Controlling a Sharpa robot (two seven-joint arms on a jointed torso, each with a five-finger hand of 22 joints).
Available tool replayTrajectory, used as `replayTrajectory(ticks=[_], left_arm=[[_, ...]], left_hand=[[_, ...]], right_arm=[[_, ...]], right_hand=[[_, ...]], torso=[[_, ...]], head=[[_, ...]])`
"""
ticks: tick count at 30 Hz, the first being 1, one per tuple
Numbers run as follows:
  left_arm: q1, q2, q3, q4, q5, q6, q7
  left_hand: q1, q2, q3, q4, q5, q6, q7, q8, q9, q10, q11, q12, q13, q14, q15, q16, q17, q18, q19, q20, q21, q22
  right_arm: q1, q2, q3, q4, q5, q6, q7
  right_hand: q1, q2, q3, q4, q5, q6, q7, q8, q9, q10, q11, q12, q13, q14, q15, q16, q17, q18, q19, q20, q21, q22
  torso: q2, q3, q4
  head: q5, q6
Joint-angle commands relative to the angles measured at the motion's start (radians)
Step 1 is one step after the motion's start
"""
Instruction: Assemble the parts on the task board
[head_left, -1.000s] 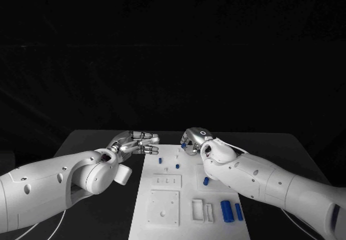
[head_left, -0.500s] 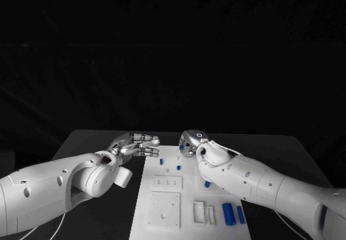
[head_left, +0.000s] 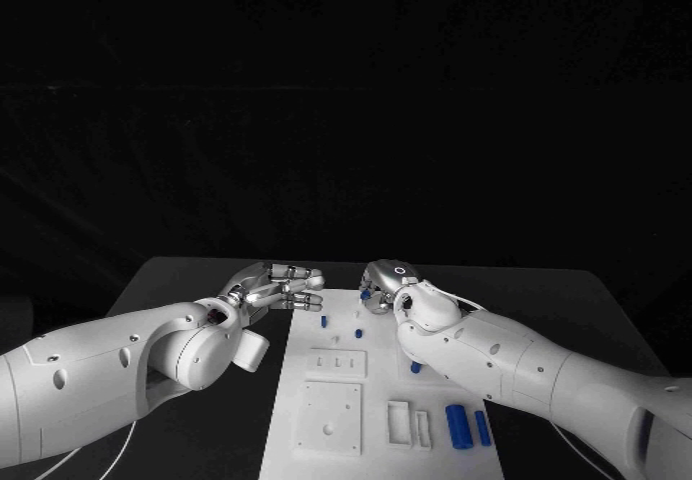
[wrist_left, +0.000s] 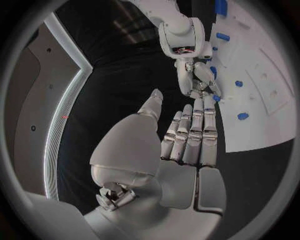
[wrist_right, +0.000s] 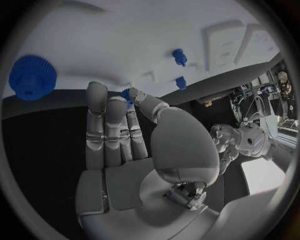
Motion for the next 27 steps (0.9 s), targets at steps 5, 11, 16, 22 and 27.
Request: replayTrajectory(ticks=[5,11,16,22,27], left_arm=[[0.003,0.004,0.001,0.001,-0.001,0.003,0.002],[0.003,0.004,0.001,0.000,-0.001,0.003,0.001],[0.003,0.005,0.001,-0.002,-0.001,0.003,-0.001],[0.004,0.005,0.001,-0.002,-0.001,0.004,-0.002],[0.005,0.005,0.001,-0.002,-0.001,0.004,-0.002]], left_hand=[[0.005,0.006,0.001,-0.003,-0.001,-0.001,0.000,0.003,0.001,0.000,0.003,0.005,0.001,-0.006,-0.002,-0.005,-0.001,-0.017,0.000,0.002,-0.003,0.001],[0.006,0.005,0.002,-0.002,-0.001,-0.002,0.001,0.003,0.001,-0.002,0.003,0.005,0.001,-0.007,-0.002,-0.005,-0.001,-0.017,0.000,0.002,-0.003,0.001],[0.006,0.004,0.002,-0.001,-0.001,-0.007,0.001,0.002,0.001,-0.003,0.005,0.005,0.001,-0.007,-0.001,-0.005,-0.001,-0.017,0.000,0.002,-0.003,0.001],[0.006,0.004,0.002,-0.001,-0.001,-0.007,0.001,0.002,0.001,-0.003,0.005,0.005,0.001,-0.007,-0.001,-0.005,-0.001,-0.017,0.000,0.002,-0.003,0.001],[0.006,0.004,0.002,-0.001,-0.001,-0.007,0.001,0.002,0.001,-0.003,0.005,0.005,0.001,-0.007,-0.001,-0.005,-0.001,-0.017,0.000,0.002,-0.003,0.001]], right_arm=[[-0.002,-0.001,-0.001,0.010,-0.020,0.029,-0.002],[-0.003,-0.003,-0.001,0.017,-0.019,0.030,0.001],[-0.005,-0.003,-0.001,0.020,-0.017,0.026,0.003],[-0.006,0.000,-0.001,0.019,-0.018,0.028,0.001],[-0.006,0.003,-0.001,0.015,-0.019,0.027,0.000]], right_hand=[[-0.005,0.003,0.007,0.000,0.007,0.006,0.002,0.003,0.001,0.004,-0.001,0.007,0.002,0.001,-0.008,-0.001,0.002,0.010,0.005,-0.001,-0.007,0.002],[-0.006,0.002,0.007,-0.001,0.008,0.007,0.001,0.003,0.001,0.005,-0.001,0.007,0.002,0.001,-0.008,-0.001,0.002,0.010,0.007,-0.001,-0.011,0.008],[-0.006,0.003,0.007,-0.002,0.006,0.006,0.002,0.003,0.001,0.004,-0.001,0.006,0.002,0.000,-0.008,-0.002,0.001,0.009,0.007,-0.001,-0.014,0.012],[-0.006,0.003,0.007,-0.002,0.006,0.006,0.002,0.003,0.001,0.004,-0.001,0.006,0.002,0.000,-0.008,-0.002,0.001,0.009,0.007,-0.001,-0.014,0.012],[-0.005,0.002,0.007,-0.003,0.008,0.006,0.002,0.003,0.001,0.004,-0.001,0.006,0.002,0.001,-0.008,-0.002,0.001,0.010,0.008,-0.001,-0.019,0.018]], torso=[[0.001,-0.0006,0.0013],[0.001,-0.0010,0.0016],[0.002,-0.0013,0.0018],[0.002,-0.0033,0.0012],[0.003,-0.0038,0.0019]], head=[[0.003,-0.001],[0.004,0.000],[0.008,0.000],[0.008,0.001],[0.007,0.001]])
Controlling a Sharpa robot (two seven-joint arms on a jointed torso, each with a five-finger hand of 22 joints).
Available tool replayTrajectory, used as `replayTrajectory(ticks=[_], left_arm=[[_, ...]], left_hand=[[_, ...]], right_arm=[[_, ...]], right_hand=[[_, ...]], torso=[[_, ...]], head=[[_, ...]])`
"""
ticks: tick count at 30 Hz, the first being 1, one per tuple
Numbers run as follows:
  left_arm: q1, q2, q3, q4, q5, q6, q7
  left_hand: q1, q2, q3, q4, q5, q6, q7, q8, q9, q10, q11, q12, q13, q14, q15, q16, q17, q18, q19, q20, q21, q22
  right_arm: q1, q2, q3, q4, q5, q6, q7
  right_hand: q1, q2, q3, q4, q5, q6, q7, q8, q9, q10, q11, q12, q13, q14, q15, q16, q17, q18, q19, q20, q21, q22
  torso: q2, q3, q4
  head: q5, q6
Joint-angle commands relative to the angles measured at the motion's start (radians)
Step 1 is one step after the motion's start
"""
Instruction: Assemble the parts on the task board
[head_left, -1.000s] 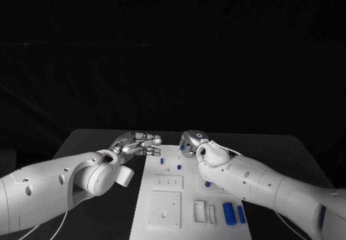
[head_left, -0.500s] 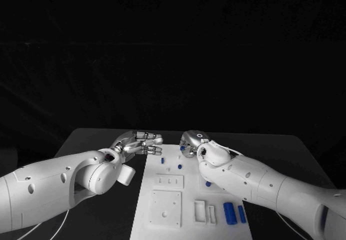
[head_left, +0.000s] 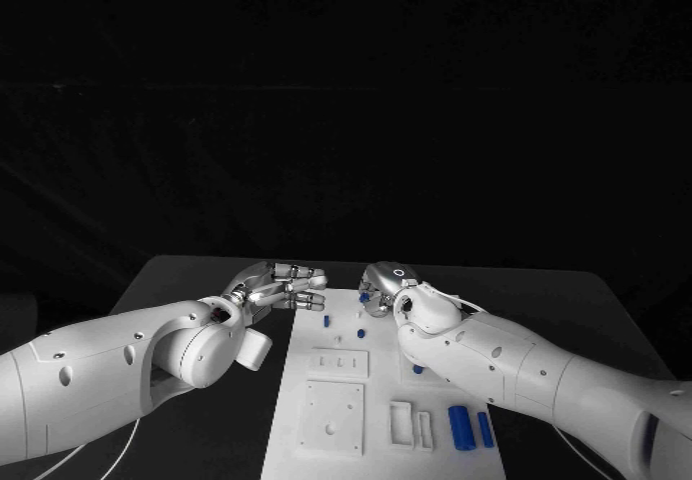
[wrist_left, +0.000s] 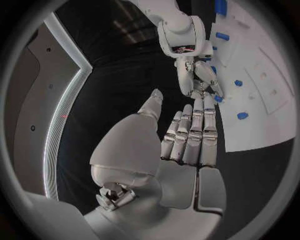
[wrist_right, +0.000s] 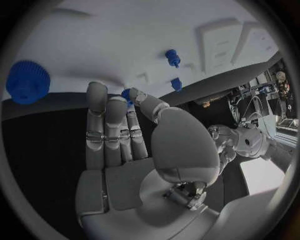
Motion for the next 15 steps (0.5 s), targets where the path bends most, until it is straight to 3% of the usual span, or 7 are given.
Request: replayTrajectory(ticks=[1,15], left_arm=[[0.003,0.002,0.001,0.002,-0.001,0.004,0.003],[0.004,0.007,0.001,-0.001,-0.006,0.008,0.001]], left_hand=[[0.006,0.004,0.002,-0.001,-0.001,-0.007,0.001,0.002,0.001,-0.003,0.005,0.005,0.001,-0.007,-0.001,-0.005,-0.001,-0.017,0.000,0.002,-0.003,0.001],[0.007,0.003,0.003,0.000,-0.001,-0.006,0.001,0.003,0.001,-0.004,0.005,0.005,0.001,-0.007,-0.001,-0.005,-0.001,-0.016,0.000,0.002,-0.003,0.001]], right_arm=[[-0.003,0.004,-0.001,-0.004,-0.016,0.015,-0.002],[-0.003,0.016,-0.003,-0.025,-0.020,0.008,-0.006]], right_hand=[[0.002,0.010,0.002,-0.002,0.002,0.007,0.001,0.004,0.001,0.003,-0.001,0.001,0.001,0.000,-0.008,-0.003,0.000,0.011,0.008,-0.001,-0.006,0.003],[-0.001,-0.004,-0.037,0.014,-0.005,-0.017,0.005,0.004,0.000,-0.022,0.005,0.000,0.000,0.003,-0.001,-0.019,-0.012,0.008,0.021,0.005,-0.048,0.005]], torso=[[0.001,-0.0005,0.0011],[0.002,-0.0003,0.0002]], head=[[-0.001,0.000],[-0.001,0.002]])
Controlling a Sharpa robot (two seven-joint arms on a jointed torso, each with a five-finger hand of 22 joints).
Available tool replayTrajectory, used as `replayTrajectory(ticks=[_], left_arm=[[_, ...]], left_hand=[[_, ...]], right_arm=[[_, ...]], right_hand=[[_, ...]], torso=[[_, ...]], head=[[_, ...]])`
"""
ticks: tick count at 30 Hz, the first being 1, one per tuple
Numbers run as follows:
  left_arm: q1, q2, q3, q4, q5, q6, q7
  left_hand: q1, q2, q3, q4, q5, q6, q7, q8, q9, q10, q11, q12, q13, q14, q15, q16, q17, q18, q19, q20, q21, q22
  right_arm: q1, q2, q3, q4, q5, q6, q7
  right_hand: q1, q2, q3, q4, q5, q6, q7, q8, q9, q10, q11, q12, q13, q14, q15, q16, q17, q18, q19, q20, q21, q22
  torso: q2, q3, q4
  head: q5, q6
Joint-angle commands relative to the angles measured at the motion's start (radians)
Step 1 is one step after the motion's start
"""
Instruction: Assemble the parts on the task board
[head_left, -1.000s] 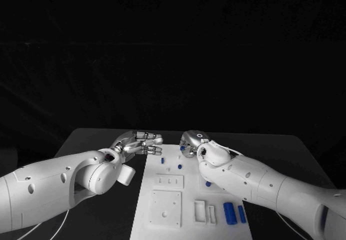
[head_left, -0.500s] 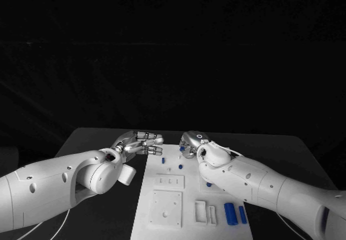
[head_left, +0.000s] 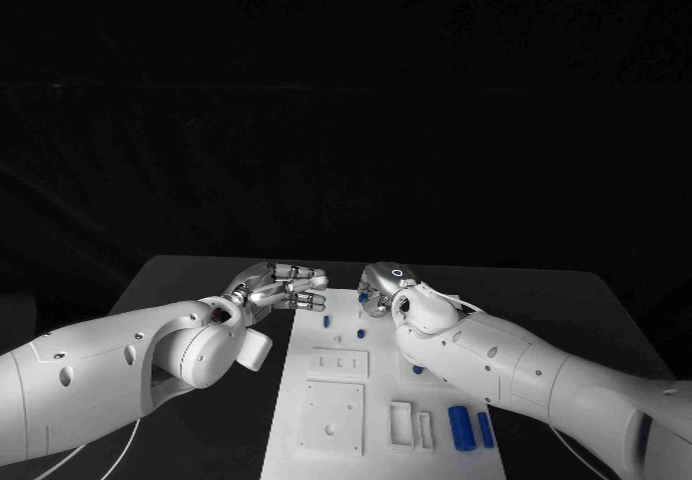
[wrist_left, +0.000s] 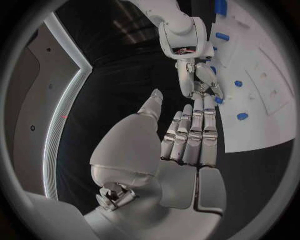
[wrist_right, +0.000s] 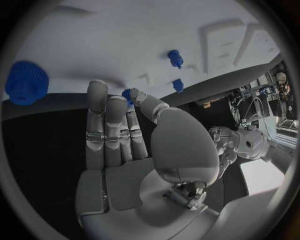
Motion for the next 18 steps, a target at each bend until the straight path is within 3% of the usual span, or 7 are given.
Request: replayTrajectory(ticks=[1,7,14,18], left_arm=[[0.002,0.003,0.001,0.000,-0.005,0.008,0.003],[0.002,0.005,0.001,-0.001,-0.005,0.013,0.001],[0.002,0.004,0.001,-0.001,-0.005,0.013,0.001],[0.002,0.004,0.001,-0.001,-0.005,0.012,0.002]], left_hand=[[0.007,0.003,0.003,0.000,-0.001,-0.006,0.001,0.003,0.001,-0.004,0.005,0.005,0.001,-0.007,-0.001,-0.005,-0.001,-0.016,0.000,0.002,-0.003,0.001],[0.007,0.003,0.003,0.001,-0.001,-0.009,0.002,0.002,0.001,-0.006,0.005,0.005,0.001,-0.007,-0.001,-0.005,-0.001,-0.016,0.000,0.003,-0.003,0.001],[0.007,0.003,0.003,0.001,-0.001,-0.009,0.002,0.002,0.001,-0.006,0.005,0.005,0.001,-0.007,-0.001,-0.005,-0.001,-0.016,0.000,0.003,-0.003,0.001],[0.006,0.002,0.003,0.001,-0.001,-0.011,0.002,0.002,0.001,-0.008,0.006,0.005,0.001,-0.007,-0.001,-0.005,-0.001,-0.016,0.000,0.003,-0.003,0.001]], right_arm=[[-0.003,0.003,-0.002,-0.006,-0.010,0.010,-0.004],[-0.003,0.007,-0.003,-0.017,-0.003,0.006,-0.008],[-0.003,0.008,-0.005,-0.018,0.006,0.002,-0.007],[-0.003,0.008,-0.005,-0.016,0.026,-0.013,0.001]], right_hand=[[0.000,-0.006,-0.006,0.003,-0.005,-0.009,0.003,0.005,0.000,-0.011,0.001,0.001,0.001,0.003,-0.001,-0.006,-0.003,0.013,0.009,0.001,-0.010,-0.003],[0.006,-0.020,-0.011,0.000,-0.011,-0.017,0.005,0.005,0.000,-0.020,0.004,0.000,0.001,0.005,0.002,-0.020,-0.012,0.013,0.014,0.003,-0.032,-0.005],[0.000,-0.032,-0.033,0.008,-0.006,-0.029,0.006,0.004,-0.001,-0.034,0.007,0.000,0.000,0.006,0.005,-0.023,-0.014,0.012,0.019,0.006,-0.047,-0.005],[-0.014,-0.058,-0.058,0.022,-0.003,-0.083,0.020,0.004,-0.002,-0.097,0.027,0.001,0.000,0.006,0.019,-0.033,-0.022,0.018,0.021,0.018,-0.066,-0.016]], torso=[[0.000,0.0000,-0.0008],[0.000,-0.0003,0.0013],[-0.001,0.0009,-0.0012],[-0.001,0.0001,-0.0017]], head=[[0.002,0.001],[0.005,0.000],[0.009,-0.003],[0.010,-0.002]])
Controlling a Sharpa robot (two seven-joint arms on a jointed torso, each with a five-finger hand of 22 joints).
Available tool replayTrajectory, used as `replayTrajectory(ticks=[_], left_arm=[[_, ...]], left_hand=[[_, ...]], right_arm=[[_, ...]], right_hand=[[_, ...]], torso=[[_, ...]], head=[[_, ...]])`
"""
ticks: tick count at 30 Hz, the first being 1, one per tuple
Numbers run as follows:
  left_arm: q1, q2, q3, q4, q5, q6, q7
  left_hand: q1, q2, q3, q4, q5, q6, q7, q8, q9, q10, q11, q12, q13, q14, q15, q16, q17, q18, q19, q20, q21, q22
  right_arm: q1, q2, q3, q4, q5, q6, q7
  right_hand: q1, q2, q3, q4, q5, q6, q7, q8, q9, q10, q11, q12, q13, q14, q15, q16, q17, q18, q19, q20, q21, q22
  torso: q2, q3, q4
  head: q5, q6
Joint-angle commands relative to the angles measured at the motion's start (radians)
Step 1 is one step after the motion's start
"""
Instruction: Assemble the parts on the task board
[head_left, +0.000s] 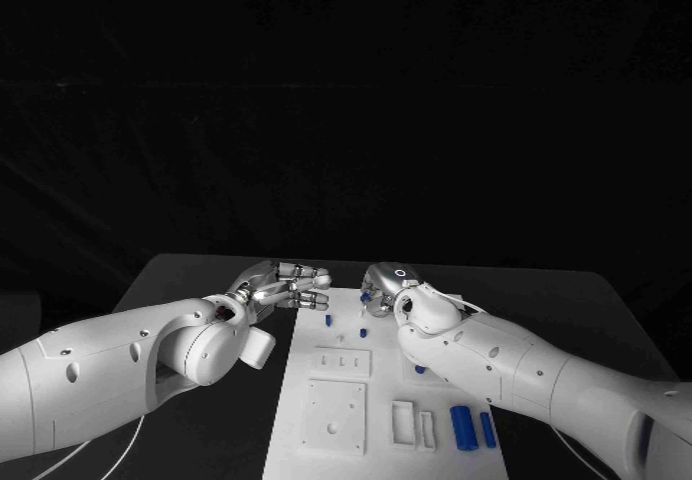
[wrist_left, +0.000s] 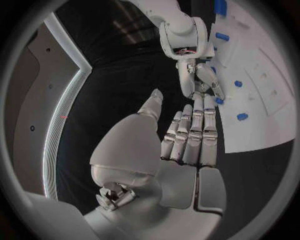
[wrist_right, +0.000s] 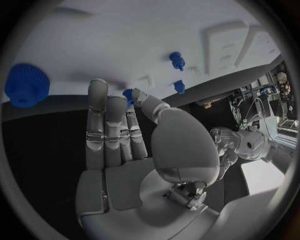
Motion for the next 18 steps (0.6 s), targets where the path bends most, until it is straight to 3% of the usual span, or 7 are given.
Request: replayTrajectory(ticks=[1,3,7,9,15,18], left_arm=[[0.002,0.001,0.001,0.002,-0.004,0.011,0.006],[0.002,0.000,0.001,0.002,-0.004,0.011,0.006],[0.002,-0.003,0.001,0.001,-0.004,0.009,0.007],[0.002,-0.005,0.001,0.001,-0.004,0.007,0.008],[0.002,-0.015,0.001,0.002,-0.004,0.002,0.011],[0.003,-0.019,0.001,0.002,-0.004,0.000,0.013]], left_hand=[[0.006,0.002,0.003,0.001,-0.001,-0.007,-0.002,0.002,0.001,-0.004,0.002,0.005,0.001,-0.007,-0.001,-0.005,-0.001,-0.016,0.000,0.003,-0.003,0.001],[0.006,0.002,0.003,0.001,-0.001,-0.007,-0.002,0.002,0.001,-0.004,0.002,0.005,0.001,-0.007,-0.001,-0.005,-0.001,-0.016,0.000,0.003,-0.003,0.001],[0.006,0.002,0.003,0.001,-0.001,-0.007,-0.002,0.002,0.001,-0.004,0.002,0.005,0.001,-0.007,-0.001,-0.005,-0.001,-0.016,0.000,0.003,-0.003,0.001],[0.006,0.002,0.003,0.001,-0.001,-0.007,-0.002,0.002,0.001,-0.004,0.002,0.005,0.001,-0.007,-0.001,-0.005,-0.001,-0.016,0.000,0.003,-0.003,0.001],[0.006,0.002,0.003,0.001,-0.001,-0.007,-0.002,0.002,0.001,-0.004,0.002,0.005,0.001,-0.007,-0.001,-0.005,-0.001,-0.016,0.000,0.003,-0.003,0.001],[0.006,0.002,0.003,0.001,-0.001,-0.007,-0.002,0.002,0.001,-0.004,0.002,0.005,0.001,-0.007,-0.001,-0.005,-0.001,-0.016,0.000,0.003,-0.003,0.001]], right_arm=[[-0.002,-0.001,-0.001,0.003,0.028,-0.015,0.003],[-0.002,-0.004,-0.001,0.007,0.043,-0.023,0.004],[-0.002,-0.018,-0.001,0.027,0.069,-0.042,0.007],[-0.002,-0.031,-0.001,0.046,0.080,-0.049,0.009],[-0.001,-0.103,0.003,0.140,0.102,-0.076,0.019],[0.000,-0.148,0.017,0.191,0.112,-0.062,0.017]], right_hand=[[-0.003,-0.026,-0.030,0.009,0.012,-0.038,0.010,-0.006,-0.003,-0.052,0.014,0.000,-0.001,-0.002,0.013,-0.010,-0.007,0.021,0.014,0.014,-0.016,-0.011],[0.004,-0.030,-0.071,0.018,0.020,-0.058,0.012,-0.005,-0.003,-0.083,0.021,0.001,-0.001,0.000,0.018,-0.015,-0.012,0.027,0.019,0.020,-0.027,-0.020],[0.058,-0.015,-0.218,0.054,0.000,-0.091,0.005,-0.005,-0.003,-0.130,0.030,0.000,-0.001,0.001,0.019,-0.030,-0.027,0.042,0.037,0.026,-0.065,-0.062],[0.069,-0.015,-0.244,0.067,0.002,-0.092,0.004,-0.006,-0.003,-0.135,0.031,0.000,-0.001,0.002,0.020,-0.032,-0.029,0.042,0.038,0.027,-0.065,-0.071],[0.077,-0.007,-0.239,0.072,0.003,-0.084,0.009,-0.006,-0.003,-0.113,0.026,-0.001,-0.002,0.004,0.019,-0.025,-0.028,0.041,0.038,0.026,-0.048,-0.081],[0.070,-0.009,-0.208,0.063,0.001,-0.078,0.012,-0.006,-0.003,-0.091,0.023,-0.001,-0.002,0.004,0.018,-0.019,-0.027,0.037,0.038,0.024,-0.039,-0.086]], torso=[[0.000,-0.0003,-0.0007],[0.000,0.0001,-0.0002],[0.000,0.0005,-0.0018],[-0.001,0.0002,-0.0026],[-0.003,0.0008,-0.0093],[-0.006,0.0015,-0.0150]], head=[[-0.002,0.000],[-0.003,0.001],[-0.002,0.000],[-0.001,-0.001],[0.001,0.002],[0.001,0.003]])
